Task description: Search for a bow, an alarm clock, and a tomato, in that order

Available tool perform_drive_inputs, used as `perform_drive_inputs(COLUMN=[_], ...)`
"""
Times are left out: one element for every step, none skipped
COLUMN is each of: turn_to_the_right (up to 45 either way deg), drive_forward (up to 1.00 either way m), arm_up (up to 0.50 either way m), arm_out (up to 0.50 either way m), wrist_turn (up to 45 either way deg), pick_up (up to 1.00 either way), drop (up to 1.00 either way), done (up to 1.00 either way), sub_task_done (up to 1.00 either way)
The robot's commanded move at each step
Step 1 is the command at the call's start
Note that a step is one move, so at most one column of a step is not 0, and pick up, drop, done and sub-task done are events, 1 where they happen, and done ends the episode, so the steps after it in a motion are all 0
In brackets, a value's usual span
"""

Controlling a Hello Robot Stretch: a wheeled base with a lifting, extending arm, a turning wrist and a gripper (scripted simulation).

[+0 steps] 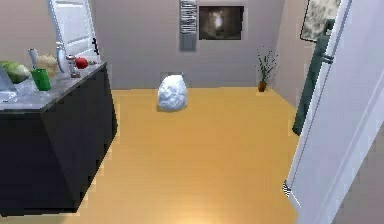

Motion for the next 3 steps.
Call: perform_drive_inputs(turn_to_the_right=[-9.0, 0.0, 0.0], drive_forward=[0.00, 1.00, 0.70], arm_up=[0.00, 0.00, 0.00], arm_out=[0.00, 0.00, 0.00], wrist_turn=[0.0, 0.0, 0.0], pick_up=[0.00, 0.00, 0.00], drop=[0.00, 0.00, 0.00], done=[0.00, 0.00, 0.00], sub_task_done=[0.00, 0.00, 0.00])
